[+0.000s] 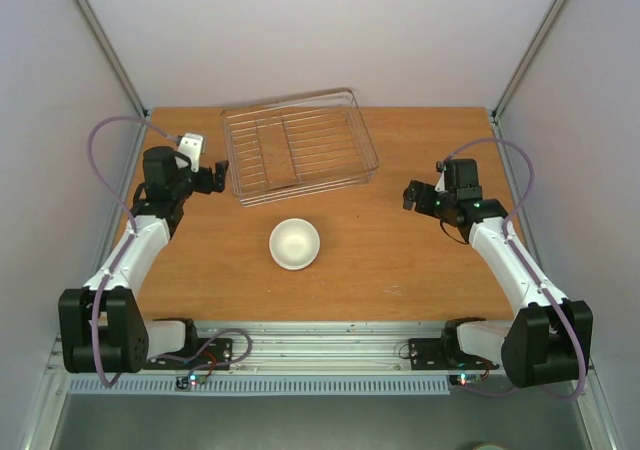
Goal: Load the bowls into the dish rack
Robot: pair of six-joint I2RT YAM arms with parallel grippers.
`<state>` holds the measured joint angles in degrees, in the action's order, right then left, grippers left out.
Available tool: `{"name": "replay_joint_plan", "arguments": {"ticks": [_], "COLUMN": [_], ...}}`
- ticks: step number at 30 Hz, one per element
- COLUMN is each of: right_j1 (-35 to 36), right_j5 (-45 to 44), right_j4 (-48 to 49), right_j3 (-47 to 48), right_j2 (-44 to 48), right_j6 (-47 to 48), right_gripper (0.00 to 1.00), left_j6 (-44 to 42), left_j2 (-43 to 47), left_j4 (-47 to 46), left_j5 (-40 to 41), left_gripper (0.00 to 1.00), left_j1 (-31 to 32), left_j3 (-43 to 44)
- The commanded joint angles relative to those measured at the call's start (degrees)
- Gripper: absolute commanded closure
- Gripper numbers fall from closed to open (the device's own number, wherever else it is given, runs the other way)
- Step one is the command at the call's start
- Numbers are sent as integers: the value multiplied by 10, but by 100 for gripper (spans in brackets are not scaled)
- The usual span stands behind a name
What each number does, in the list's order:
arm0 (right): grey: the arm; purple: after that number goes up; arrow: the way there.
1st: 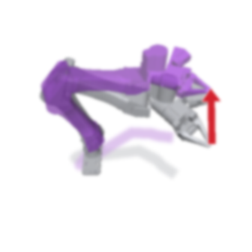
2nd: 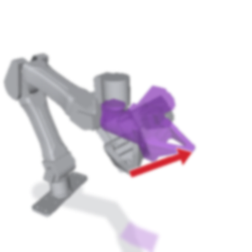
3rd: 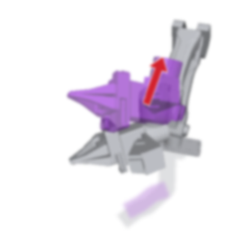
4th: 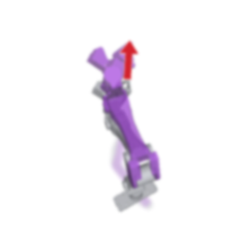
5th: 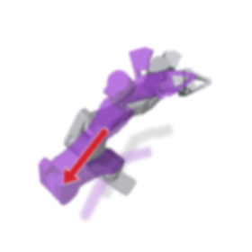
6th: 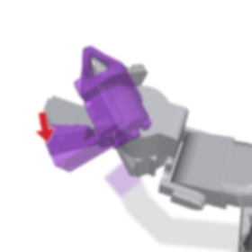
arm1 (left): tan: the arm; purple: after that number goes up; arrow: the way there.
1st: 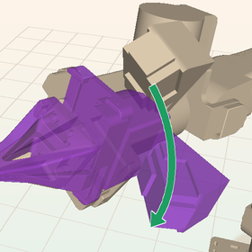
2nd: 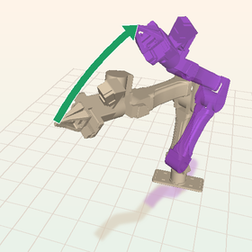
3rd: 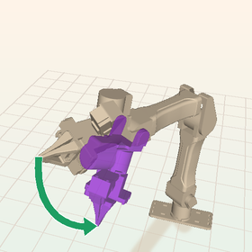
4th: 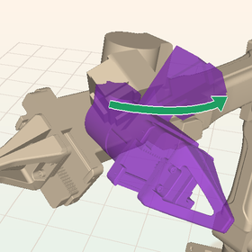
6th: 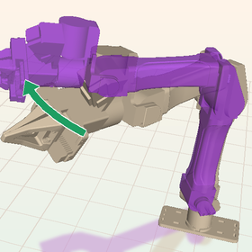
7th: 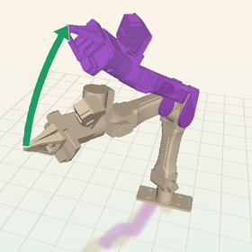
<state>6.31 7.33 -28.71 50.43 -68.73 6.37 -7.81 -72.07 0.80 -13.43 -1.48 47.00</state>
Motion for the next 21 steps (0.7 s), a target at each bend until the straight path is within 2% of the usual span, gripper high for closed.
{"name": "replay_joint_plan", "arguments": {"ticks": [1, 7, 13, 21], "right_j1": [2, 2, 2, 14], "right_j5": [-69, -125, -106, -61], "right_j4": [-48, -55, -28, -89], "right_j3": [25, 31, 17, 86], "right_j2": [-10, -4, 27, -39], "right_j6": [-11, -35, -24, -9], "right_gripper": [2, 1, 1, 2], "left_j6": [11, 10, 16, 23], "left_j2": [10, 9, 10, -37], "left_j4": [-20, 7, -18, -21], "left_j5": [-1, -10, 33, -3], "left_gripper": [1, 1, 1, 1], "left_j1": [0, -1, -1, 0], "left_j3": [12, 22, 12, 23]}}
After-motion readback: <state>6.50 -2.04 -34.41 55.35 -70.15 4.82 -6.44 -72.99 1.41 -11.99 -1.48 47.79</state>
